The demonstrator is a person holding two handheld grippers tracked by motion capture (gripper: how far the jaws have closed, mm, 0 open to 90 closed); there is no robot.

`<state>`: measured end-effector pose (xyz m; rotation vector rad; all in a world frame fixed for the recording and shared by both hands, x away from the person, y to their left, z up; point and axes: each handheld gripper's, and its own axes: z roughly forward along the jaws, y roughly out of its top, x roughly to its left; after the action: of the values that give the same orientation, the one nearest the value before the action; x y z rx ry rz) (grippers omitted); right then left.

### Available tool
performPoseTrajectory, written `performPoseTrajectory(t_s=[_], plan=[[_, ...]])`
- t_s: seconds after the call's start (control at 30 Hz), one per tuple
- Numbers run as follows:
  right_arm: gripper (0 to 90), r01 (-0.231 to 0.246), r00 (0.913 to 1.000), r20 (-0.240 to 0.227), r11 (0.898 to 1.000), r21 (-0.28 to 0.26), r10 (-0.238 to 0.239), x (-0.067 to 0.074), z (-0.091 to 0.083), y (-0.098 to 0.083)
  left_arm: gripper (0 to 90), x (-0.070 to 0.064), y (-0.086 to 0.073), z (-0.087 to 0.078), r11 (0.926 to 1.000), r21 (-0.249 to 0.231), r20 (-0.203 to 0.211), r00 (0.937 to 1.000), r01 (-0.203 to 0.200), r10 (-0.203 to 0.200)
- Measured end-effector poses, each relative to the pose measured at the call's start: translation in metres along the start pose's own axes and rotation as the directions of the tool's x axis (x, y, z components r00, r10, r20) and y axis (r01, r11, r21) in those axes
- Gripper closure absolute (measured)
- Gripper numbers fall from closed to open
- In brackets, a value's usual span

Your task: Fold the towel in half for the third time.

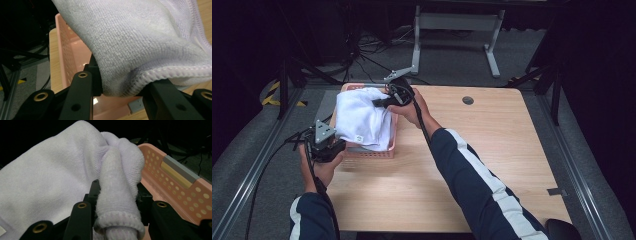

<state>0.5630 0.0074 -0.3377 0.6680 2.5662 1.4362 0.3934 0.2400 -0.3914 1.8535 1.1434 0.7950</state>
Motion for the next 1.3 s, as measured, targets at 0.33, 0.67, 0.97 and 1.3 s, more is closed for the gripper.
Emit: performPoseTrajectory(t_s=[0.33,0.67,0.97,1.3], plan=[[64.2,-0.031,0.9994,0.02,0.999,0.042,0.03,-0.017,0.015,-0.017,68.1,-0.002,-0.004,0.02,0.9961,0.078,0.005,0.9992,-0.04,0.04],[54.9,-0.02,0.9971,0.074,0.996,0.091,0.013,-0.018,0.028,-0.028,46.3,0.004,-0.012,0.023,0.995,0.099,0.02,0.9997,0.011,-0.013],[40.5,-0.003,0.9951,0.099,0.993,0.119,-0.009,-0.022,0.02,-0.034,31.5,-0.011,-0.005,0.015,0.998,0.048,0.062,0.9973,-0.042,0.039],[38.7,0.073,0.9926,0.087,0.989,0.129,-0.084,-0.01,-0.011,-0.045,23.5,-0.046,0.004,0.007,0.9958,0.021,0.149,0.9853,-0.089,0.085]])
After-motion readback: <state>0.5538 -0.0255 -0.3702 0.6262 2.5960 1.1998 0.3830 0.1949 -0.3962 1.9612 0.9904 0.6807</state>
